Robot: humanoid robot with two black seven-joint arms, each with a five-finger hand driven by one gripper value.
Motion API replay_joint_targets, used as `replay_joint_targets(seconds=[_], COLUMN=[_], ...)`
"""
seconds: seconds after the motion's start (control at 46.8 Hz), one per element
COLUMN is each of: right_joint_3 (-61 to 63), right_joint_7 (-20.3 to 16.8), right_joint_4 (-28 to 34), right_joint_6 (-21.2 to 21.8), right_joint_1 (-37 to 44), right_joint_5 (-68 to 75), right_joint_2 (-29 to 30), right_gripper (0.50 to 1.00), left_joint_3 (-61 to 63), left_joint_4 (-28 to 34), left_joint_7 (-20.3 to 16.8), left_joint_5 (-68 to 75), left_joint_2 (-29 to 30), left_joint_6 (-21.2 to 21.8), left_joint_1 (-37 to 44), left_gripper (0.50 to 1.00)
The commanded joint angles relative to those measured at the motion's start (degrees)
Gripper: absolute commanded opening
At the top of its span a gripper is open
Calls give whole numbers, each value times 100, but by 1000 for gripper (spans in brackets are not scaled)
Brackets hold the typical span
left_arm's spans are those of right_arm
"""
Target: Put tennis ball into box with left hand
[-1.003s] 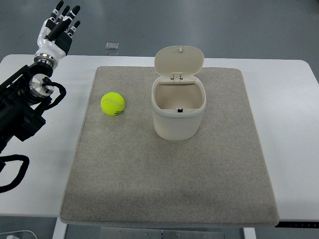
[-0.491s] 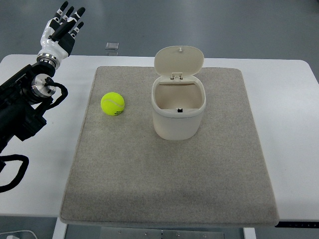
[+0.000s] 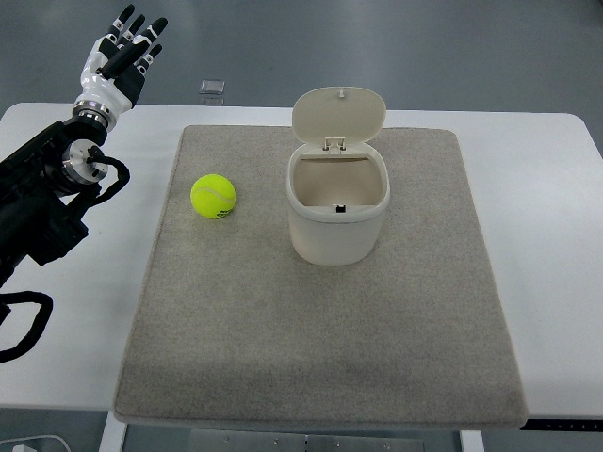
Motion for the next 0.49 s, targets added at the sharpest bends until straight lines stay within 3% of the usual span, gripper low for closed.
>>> replay_joint_targets(seconds=[0.0,0.149,0.47], right_joint_3=[0,0,0], right_joint_7=[0,0,0], right_joint_4=[0,0,0], right_joint_6=[0,0,0], right_joint_1=[0,0,0], right_joint_5=[0,0,0], right_joint_2=[0,0,0], right_gripper=[938,938,938], left_joint_3=[37,80,1556], left_joint_4=[-33,-261,-1535], left_joint_7=[3,38,99], left_joint_5=[0,0,-53], left_joint_2=[6,58,1288], left_joint_6=[-1,-36,17], left_joint_1=[4,-57,-505], left_gripper=[990,990,990])
